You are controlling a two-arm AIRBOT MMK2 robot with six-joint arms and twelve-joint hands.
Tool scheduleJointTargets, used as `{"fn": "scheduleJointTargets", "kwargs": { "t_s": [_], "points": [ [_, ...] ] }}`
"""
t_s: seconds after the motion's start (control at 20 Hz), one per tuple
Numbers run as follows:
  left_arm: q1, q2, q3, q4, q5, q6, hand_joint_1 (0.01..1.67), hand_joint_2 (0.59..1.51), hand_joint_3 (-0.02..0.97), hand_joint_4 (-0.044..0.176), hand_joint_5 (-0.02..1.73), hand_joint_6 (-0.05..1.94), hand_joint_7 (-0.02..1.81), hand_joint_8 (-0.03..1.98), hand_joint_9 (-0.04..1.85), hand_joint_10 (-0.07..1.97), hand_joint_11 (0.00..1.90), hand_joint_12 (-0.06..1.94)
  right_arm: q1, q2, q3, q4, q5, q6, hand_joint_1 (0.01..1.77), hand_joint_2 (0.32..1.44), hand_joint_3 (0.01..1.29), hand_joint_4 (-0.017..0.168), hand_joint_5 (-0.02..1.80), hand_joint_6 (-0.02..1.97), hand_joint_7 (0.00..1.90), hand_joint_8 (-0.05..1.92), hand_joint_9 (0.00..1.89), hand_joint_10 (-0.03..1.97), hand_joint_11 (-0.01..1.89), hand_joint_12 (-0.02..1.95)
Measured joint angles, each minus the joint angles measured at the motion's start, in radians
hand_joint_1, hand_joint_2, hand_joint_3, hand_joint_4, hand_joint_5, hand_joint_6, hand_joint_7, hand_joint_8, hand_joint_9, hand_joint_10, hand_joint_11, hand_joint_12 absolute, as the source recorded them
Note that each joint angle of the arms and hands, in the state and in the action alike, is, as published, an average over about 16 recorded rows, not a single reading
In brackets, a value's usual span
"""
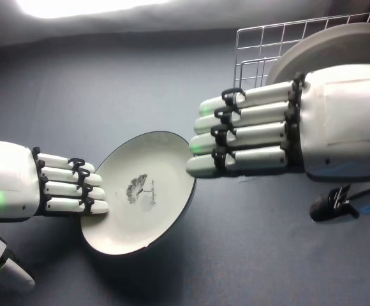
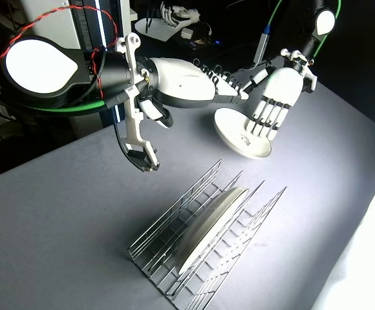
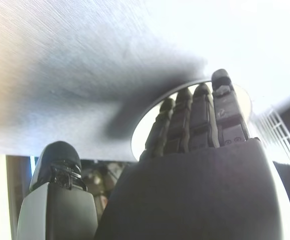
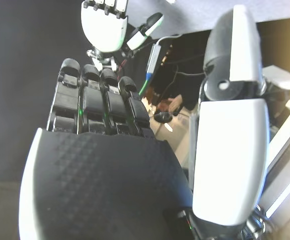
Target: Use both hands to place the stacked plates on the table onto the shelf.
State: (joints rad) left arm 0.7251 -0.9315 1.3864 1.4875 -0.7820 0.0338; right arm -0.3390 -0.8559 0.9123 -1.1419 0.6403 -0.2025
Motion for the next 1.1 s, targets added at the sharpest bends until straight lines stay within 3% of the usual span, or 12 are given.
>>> {"fn": "scheduleJointTargets", "kwargs": {
  "t_s": [0.4, 0.75, 1.1],
  "points": [
    [0.027, -0.005, 0.006, -0.013, 0.002, -0.001, 0.02, 1.08, 0.003, -0.01, -0.01, -0.03, -0.01, -0.01, -0.02, -0.03, 0.02, 0.02, -0.025, -0.072, 0.013, 0.006, -0.078, 0.0, 1.3, 0.95, 0.01, 0.004, 0.02, 0.02, 0.01, 0.02, 0.01, 0.0, 0.02, 0.11],
    [0.028, -0.008, 0.011, -0.014, -0.001, -0.002, 0.02, 1.079, 0.003, -0.01, -0.01, -0.03, -0.01, -0.01, -0.02, -0.03, 0.02, 0.02, -0.044, -0.197, 0.072, 0.013, -0.156, 0.0, 1.37, 1.0, 0.01, 0.003, 0.02, 0.02, 0.01, 0.02, 0.01, 0.0, 0.02, 0.11],
    [0.028, -0.011, 0.016, -0.014, -0.004, -0.002, 0.02, 1.08, 0.003, -0.01, -0.02, -0.03, -0.01, -0.01, -0.02, -0.03, 0.02, 0.02, -0.064, -0.326, 0.15, 0.019, -0.215, 0.0, 1.32, 1.0, 0.01, 0.003, 0.02, 0.02, 0.01, 0.02, 0.01, 0.0, 0.02, 0.02]
  ]
}}
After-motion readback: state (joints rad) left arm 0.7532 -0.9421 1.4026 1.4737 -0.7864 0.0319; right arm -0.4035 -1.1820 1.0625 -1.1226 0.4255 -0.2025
